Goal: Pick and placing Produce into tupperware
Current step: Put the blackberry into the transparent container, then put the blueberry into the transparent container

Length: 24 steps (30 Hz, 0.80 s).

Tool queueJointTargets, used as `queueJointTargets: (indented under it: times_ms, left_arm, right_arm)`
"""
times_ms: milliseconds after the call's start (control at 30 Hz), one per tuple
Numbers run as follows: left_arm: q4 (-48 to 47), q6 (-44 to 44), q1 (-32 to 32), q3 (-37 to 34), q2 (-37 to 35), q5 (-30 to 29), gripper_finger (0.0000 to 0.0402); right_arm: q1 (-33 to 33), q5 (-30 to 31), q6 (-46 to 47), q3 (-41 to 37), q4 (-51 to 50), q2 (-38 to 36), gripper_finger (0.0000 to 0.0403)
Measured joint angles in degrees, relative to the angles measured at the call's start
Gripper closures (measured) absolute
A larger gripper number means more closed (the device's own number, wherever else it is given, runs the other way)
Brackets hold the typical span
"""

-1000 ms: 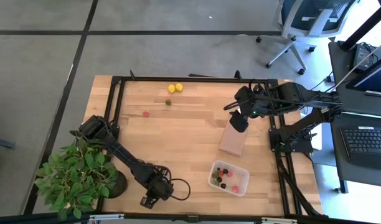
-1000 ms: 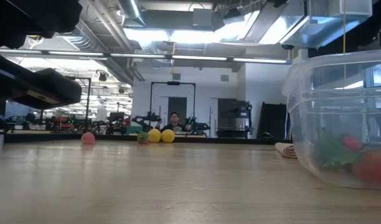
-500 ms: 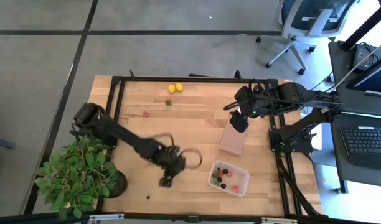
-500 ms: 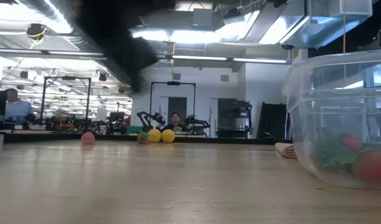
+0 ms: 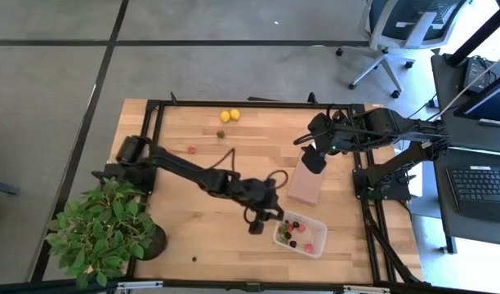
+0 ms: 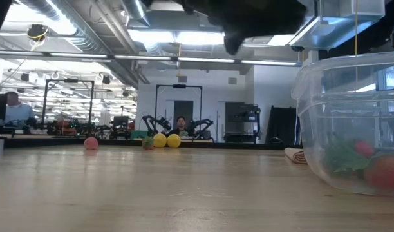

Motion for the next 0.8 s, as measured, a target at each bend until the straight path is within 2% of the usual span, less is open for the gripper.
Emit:
queueJointTargets:
  times_ms: [300, 500, 800]
  left_arm:
    - [0.2, 1.9, -1.7, 7.3, 8.6, 4.0, 0.0312]
    - [-1.4, 1.9, -1.0, 7.4, 8.7, 2.0, 0.0267]
    - [-3.0, 4.0, -0.7, 7.4, 8.3, 7.2, 0.0210]
  right_arm:
    - [0.0, 0.0, 0.0, 0.0, -0.2, 0.0, 0.0102]
    - [0.0, 0.0, 0.1, 0.0, -0.3, 0.0, 0.0102]
    - [0.0, 0.0, 0.1, 0.0, -0.7, 0.0, 0.0102]
